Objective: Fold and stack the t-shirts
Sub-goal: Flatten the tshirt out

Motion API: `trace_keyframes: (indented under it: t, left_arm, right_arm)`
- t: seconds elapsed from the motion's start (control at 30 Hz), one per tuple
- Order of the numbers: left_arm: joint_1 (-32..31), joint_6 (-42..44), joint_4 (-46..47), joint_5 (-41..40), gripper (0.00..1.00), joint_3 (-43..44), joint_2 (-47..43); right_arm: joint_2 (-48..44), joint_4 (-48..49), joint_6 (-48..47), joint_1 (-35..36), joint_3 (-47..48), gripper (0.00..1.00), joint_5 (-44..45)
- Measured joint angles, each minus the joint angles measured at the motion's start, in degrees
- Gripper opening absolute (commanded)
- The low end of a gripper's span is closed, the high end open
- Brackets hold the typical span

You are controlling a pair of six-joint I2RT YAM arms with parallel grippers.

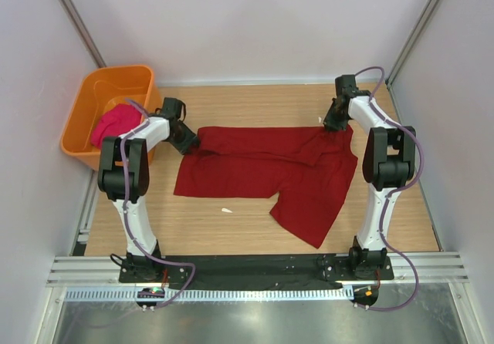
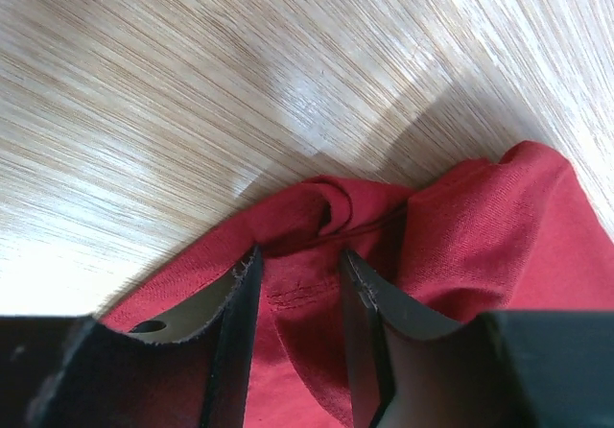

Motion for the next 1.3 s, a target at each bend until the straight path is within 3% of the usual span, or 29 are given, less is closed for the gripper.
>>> trace_keyframes:
  t: [0.07,0.1,0.2,0.3,0.7,1.03,1.3]
  left_arm:
    - [0.00,-0.13,0.13,0.15,0.36,-0.04,0.02]
    - [0.00,-0.13,0.20,0.22,0.27,-0.07,0.04]
    - [0.00,-0.31,0.48,0.66,0.11,-0.17,0.37]
    - [0.00,-0.13,0.44,0.85,0.00,-0.17,0.42]
    - [0.15,5.35,-7.19,0.94,0.00,2.75,-2.25]
    - [1.66,8.41,-7.61,2.19,0.00,3.02,-14.21]
    - [-1.18,8.15,-7.78,0.72,0.00,-11.67,-27.39]
  right_arm:
    - [0.00,0.00,0.00,0.00,-0.07,0.01,-0.02]
    - [0.00,0.00,0.00,0.00,-0.07,0.01,-0.02]
    - [0.00,0.00,0.00,0.00,-0.07,0.01,0.00]
    - [-0.02,-0.20,0.02,0.00,-0.07,0.01,0.31]
    - [-2.75,-8.15,3.15,0.00,7.48,0.01,11.30]
    - [-9.16,-10.91,3.15,0.02,11.37,0.01,13.40]
    - [-25.64,-11.08,3.78,1.09,-0.94,0.01,11.08]
